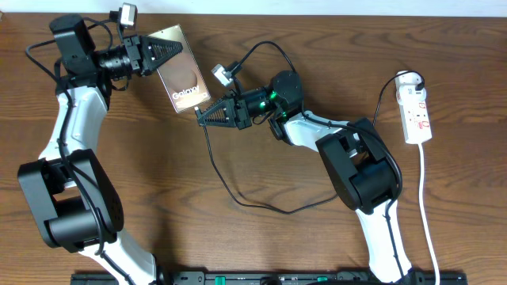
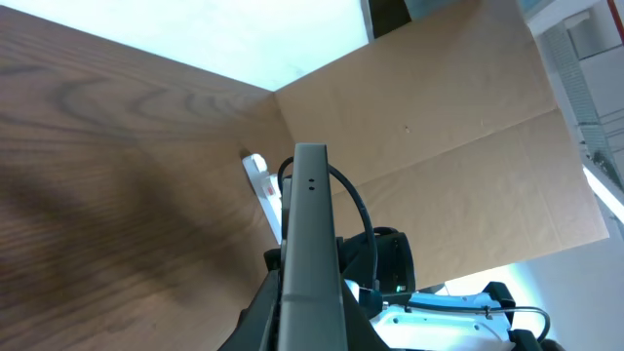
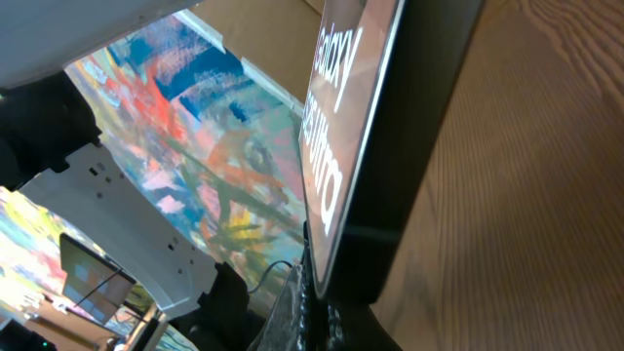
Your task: Plug charger to phone and switch on socket
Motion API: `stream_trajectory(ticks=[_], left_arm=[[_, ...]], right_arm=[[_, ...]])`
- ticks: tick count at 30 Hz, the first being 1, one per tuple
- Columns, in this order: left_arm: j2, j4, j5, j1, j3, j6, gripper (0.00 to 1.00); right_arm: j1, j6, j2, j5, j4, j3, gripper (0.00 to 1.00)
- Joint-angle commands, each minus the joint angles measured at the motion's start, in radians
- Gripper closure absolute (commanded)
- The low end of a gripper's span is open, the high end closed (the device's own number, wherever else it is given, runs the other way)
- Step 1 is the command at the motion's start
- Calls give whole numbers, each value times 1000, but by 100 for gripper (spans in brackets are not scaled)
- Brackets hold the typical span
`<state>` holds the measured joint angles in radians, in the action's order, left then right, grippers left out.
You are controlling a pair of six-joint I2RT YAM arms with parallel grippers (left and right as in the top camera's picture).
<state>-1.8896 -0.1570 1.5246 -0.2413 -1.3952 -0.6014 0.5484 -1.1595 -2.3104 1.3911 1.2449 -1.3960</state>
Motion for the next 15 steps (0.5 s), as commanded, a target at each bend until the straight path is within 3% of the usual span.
stream_trajectory(ticks=[1, 15], left_arm=[[1, -1, 47, -3, -3, 6, 93], [1, -1, 47, 23, -3, 18, 93]], right_arm=[[-3, -3, 1, -23, 0, -18, 99], [-3, -3, 1, -27, -3, -18, 99]])
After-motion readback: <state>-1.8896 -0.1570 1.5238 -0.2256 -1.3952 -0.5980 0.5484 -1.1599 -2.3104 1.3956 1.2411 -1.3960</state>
